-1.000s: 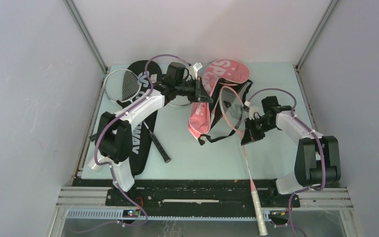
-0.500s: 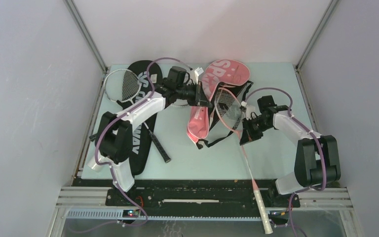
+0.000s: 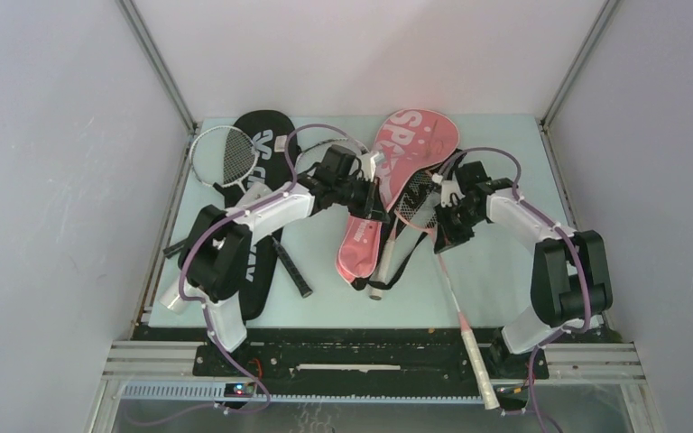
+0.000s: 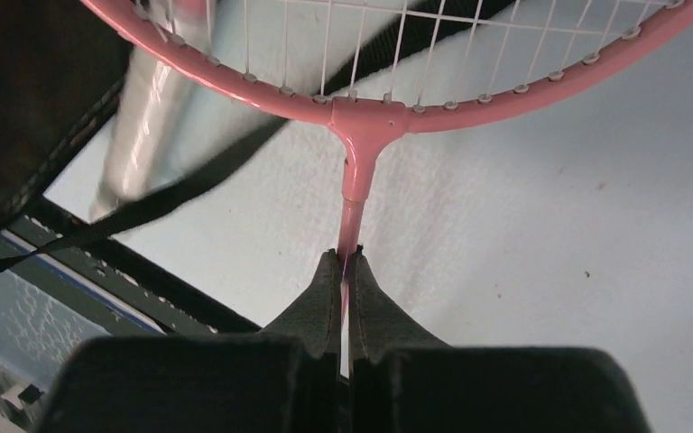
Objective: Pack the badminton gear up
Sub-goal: Place the racket in the racket bag.
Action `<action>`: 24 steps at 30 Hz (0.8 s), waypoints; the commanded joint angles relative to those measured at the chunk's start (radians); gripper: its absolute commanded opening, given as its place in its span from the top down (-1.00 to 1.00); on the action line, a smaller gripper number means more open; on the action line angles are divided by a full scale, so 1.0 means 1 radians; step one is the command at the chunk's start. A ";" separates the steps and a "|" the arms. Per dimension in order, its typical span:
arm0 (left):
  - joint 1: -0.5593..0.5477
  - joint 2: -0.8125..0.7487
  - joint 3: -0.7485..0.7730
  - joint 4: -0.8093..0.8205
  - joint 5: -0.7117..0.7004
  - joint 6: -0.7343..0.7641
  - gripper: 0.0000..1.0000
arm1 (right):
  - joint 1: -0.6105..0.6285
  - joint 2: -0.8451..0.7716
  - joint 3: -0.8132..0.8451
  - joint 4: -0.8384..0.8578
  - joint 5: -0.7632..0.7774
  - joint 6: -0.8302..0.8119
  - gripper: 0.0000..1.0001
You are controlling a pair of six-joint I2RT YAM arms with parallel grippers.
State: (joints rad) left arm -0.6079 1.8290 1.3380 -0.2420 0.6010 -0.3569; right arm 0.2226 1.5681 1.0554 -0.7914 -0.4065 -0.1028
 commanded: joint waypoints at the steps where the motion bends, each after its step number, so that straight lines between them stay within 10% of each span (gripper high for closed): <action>1: -0.020 -0.036 -0.025 0.078 -0.035 0.044 0.98 | 0.030 0.038 0.096 0.070 0.009 0.063 1.00; 24: -0.096 0.008 -0.126 0.229 0.039 -0.090 0.99 | -0.048 0.304 0.311 0.507 0.022 0.592 1.00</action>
State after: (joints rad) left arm -0.6888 1.8313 1.2266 -0.0906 0.5831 -0.4007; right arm 0.1875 1.8561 1.2655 -0.4431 -0.3962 0.3943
